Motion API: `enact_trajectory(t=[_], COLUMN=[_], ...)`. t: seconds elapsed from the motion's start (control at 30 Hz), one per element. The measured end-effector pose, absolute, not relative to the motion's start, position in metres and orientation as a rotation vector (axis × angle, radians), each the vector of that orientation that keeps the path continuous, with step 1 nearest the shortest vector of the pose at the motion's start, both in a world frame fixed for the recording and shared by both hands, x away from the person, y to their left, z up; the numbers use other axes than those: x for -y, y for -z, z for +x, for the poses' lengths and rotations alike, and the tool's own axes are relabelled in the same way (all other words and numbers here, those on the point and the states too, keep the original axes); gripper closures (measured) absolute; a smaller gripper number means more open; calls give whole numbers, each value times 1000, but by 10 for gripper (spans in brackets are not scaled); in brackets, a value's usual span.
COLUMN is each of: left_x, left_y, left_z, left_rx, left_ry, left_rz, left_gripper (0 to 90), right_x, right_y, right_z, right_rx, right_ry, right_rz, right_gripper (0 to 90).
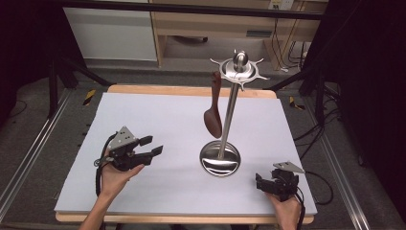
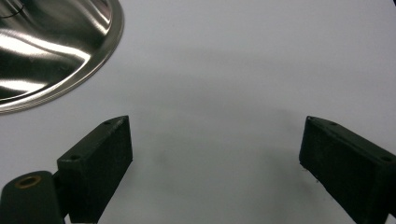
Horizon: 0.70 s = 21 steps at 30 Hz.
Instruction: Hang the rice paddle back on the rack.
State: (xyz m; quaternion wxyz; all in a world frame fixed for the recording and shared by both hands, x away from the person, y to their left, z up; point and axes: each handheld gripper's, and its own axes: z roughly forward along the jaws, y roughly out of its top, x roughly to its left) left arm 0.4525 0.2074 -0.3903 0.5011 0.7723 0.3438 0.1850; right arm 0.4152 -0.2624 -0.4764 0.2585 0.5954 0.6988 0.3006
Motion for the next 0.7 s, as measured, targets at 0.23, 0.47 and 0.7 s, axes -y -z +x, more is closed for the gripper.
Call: enact_trajectory(t=[0.23,0.47,0.7], left_x=[-225,-250,-279], left_y=[416,436,450], left_z=[453,451,452], left_rx=[-913,-1006,-1111], left_ry=[-442,-466,-503], left_rz=[1909,1922,1918], left_gripper=[417,398,373], right_x=[263,264,264], right_y=[477,477,477], right_z=[415,415,415], right_rx=[-1892,-1883,-1883], right_ry=[-813,-812,-808], right_rz=[1617,1628,1628], right_gripper=[98,93,90])
